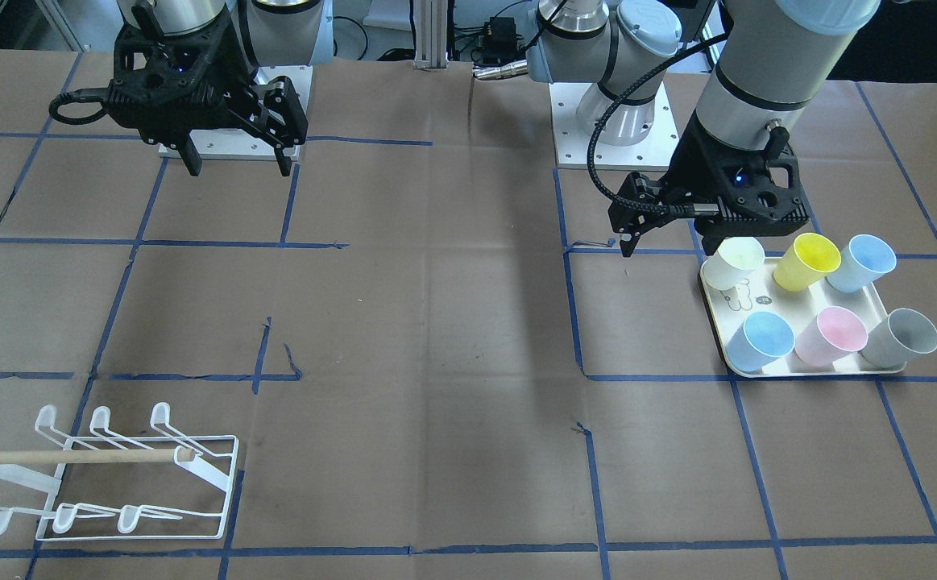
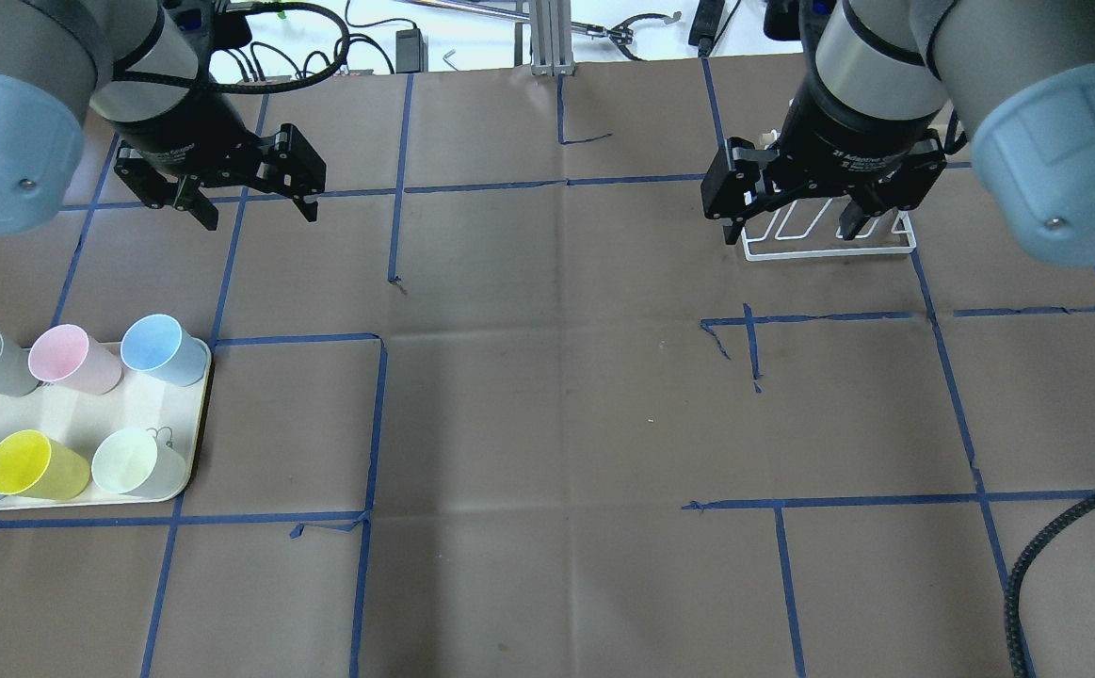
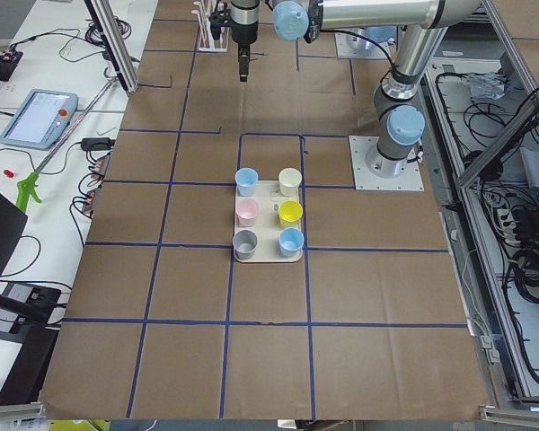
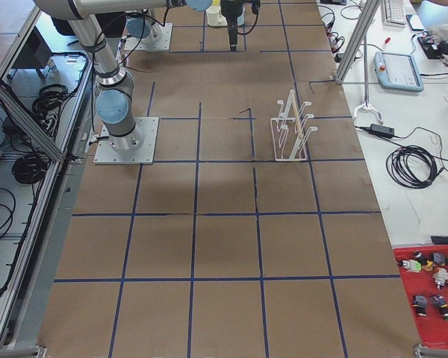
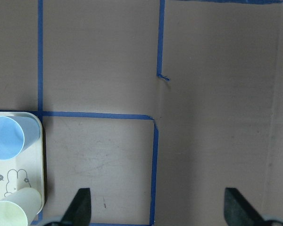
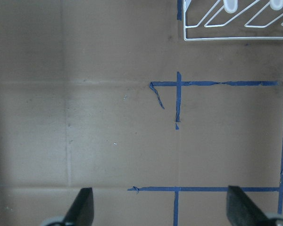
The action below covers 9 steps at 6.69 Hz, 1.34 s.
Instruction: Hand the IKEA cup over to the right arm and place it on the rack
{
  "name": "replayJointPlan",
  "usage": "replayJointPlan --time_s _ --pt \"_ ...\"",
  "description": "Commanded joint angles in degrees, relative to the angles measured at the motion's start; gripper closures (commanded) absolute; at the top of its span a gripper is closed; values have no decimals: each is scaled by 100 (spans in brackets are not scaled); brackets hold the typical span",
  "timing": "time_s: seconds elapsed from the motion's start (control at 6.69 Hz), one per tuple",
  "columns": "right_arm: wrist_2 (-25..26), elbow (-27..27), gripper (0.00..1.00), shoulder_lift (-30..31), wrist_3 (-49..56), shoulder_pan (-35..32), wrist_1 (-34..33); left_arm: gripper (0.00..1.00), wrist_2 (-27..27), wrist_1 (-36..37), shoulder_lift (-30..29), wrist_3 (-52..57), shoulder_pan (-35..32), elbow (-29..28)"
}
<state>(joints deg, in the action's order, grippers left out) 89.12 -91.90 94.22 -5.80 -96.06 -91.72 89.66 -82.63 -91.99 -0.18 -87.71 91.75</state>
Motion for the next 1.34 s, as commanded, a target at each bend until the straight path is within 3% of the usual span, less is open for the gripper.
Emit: replayJointPlan --time_s 0.0,0.75,1.2 --pt "0 -3 0 8 -18 0 5 0 -1 1 -11 0 0 -17" --pt "0 -91 0 0 -18 9 14 0 -1 1 -20 0 9 -17" --pt "-9 -196 0 8 -35 0 -399 0 -10 -25 -3 79 61 -70"
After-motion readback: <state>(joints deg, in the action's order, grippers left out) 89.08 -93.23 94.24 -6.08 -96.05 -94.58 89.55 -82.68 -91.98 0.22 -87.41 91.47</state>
